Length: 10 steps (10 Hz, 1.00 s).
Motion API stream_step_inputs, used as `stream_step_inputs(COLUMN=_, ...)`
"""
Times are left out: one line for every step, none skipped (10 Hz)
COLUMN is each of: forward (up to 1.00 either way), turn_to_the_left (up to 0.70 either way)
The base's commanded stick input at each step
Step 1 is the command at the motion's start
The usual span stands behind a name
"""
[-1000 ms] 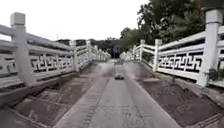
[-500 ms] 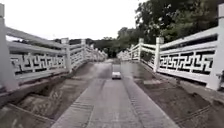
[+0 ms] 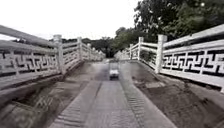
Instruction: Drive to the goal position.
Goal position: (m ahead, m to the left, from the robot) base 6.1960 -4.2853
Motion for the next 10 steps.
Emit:
stream_step_inputs(forward=0.66, turn_to_the_left=0.01)
stream_step_inputs(forward=0.66, turn_to_the_left=0.01)
stream_step_inputs(forward=0.66, turn_to_the_left=0.01)
stream_step_inputs(forward=0.66, turn_to_the_left=0.01)
stream_step_inputs(forward=0.66, turn_to_the_left=0.06)
stream_step_inputs(forward=0.66, turn_to_the_left=0.13)
stream_step_inputs(forward=0.66, turn_to_the_left=0.1)
stream_step_inputs(forward=0.66, turn_to_the_left=0.01)
stream_step_inputs(forward=0.66, turn_to_the_left=0.01)
stream_step_inputs(forward=0.66, turn_to_the_left=0.01)
